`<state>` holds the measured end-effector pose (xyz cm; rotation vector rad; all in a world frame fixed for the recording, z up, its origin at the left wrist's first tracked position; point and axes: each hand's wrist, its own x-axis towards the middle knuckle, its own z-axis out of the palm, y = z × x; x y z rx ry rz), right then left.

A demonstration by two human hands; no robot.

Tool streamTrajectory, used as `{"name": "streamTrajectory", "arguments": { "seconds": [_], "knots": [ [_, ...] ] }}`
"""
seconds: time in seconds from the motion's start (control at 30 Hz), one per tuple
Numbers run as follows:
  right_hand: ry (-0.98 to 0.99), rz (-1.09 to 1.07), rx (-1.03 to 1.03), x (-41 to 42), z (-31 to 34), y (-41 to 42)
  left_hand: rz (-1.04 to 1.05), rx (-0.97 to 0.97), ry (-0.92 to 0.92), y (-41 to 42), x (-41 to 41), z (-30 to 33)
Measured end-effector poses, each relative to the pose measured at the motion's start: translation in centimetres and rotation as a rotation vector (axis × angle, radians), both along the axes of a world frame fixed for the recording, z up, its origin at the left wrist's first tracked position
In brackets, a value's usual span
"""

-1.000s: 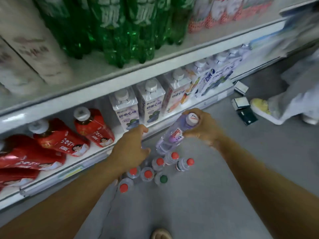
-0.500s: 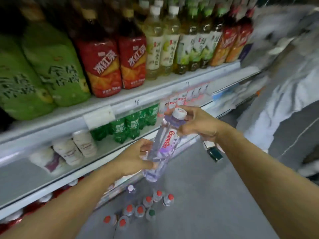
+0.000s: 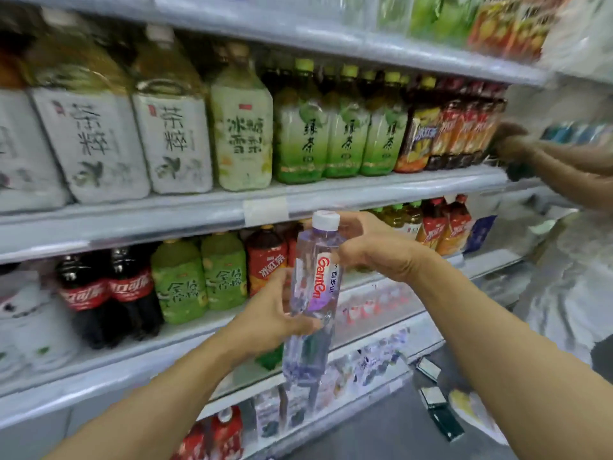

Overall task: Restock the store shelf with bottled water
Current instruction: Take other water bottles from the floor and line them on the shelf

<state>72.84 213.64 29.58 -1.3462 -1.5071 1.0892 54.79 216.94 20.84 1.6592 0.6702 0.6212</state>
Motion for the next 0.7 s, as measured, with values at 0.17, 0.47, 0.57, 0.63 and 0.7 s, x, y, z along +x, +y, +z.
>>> {"name": "streamTrajectory", "arguments": {
  "seconds": [0.17, 0.47, 0.57, 0.63, 0.7],
  "knots": [
    [0.010, 0.074, 0.115, -2.0, 5.6, -0.2, 0.097, 0.117, -0.025, -0.6, -2.2, 5.8],
    [-0.172, 0.141, 0.306, -5.1, 13.7, -0.2, 0.296, 0.192, -0.079, -1.8, -5.7, 14.0],
    [-0.212, 0.041, 0.386, -5.5, 15.6, 0.4, 0.386, 0.252, -0.044, -1.9, -7.4, 16.2],
    [-0.269, -0.034, 0.454, -5.9, 16.8, 1.2, 0.445, 0.295, -0.046, -1.9, -8.7, 17.9],
    [-0.384, -0.088, 0.524, -6.5, 17.8, 2.0, 0.487, 0.324, -0.051, -1.5, -9.9, 19.5]
  ]
}}
